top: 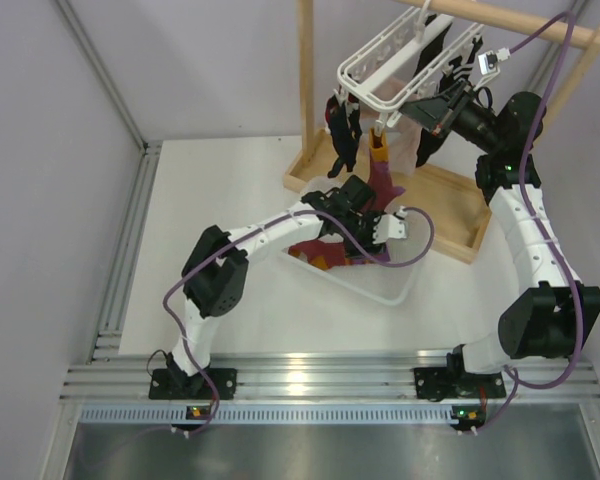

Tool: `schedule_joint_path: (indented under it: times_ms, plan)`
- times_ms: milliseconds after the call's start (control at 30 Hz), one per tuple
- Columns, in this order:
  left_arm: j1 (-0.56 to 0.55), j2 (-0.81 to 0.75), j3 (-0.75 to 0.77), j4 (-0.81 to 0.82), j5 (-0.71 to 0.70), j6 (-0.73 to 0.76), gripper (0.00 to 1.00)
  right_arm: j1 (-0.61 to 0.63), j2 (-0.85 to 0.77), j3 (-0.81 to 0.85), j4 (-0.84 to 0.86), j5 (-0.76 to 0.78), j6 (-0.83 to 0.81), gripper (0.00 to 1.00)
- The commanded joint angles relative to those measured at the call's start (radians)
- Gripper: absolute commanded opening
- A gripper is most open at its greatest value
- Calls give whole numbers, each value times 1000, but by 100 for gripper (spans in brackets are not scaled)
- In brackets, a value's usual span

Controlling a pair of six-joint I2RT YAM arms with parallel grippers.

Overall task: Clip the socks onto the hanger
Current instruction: Pick up the sock from the bin.

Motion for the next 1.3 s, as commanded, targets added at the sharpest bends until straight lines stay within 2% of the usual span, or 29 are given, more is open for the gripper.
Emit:
schedule_joint_path:
  times_ms: [0,233,433,467,600,700,767,933,1033,1267]
  plan:
    - [-17,74,53,147,17,-130,56,-9,2,20,30,18,5,0]
    - [-23,171,79,225,-40,-186,55,-9,4,25,26,20,0,0]
    - [-23,226,62,226,-89,-171,50,-9,-1,17,23,17,-3,0]
    - [-23,232,59,223,-92,-174,47,-9,-2,16,23,17,-3,0]
    - [-24,228,47,196,-89,-169,23,-9,-5,14,17,17,-12,0]
    - [-30,200,25,177,-75,-142,13,-9,-5,12,19,17,-12,0]
    - [-36,166,16,164,-72,-128,0,-9,-5,11,19,17,-15,0]
    - [-38,12,-55,225,-40,-186,0,-9,-5,11,14,17,-20,0]
    - [-41,-169,-131,321,-14,-220,0,-9,-5,14,14,18,-21,0]
    - [-46,-392,-249,485,-81,-273,0,-9,-10,8,23,28,-12,0]
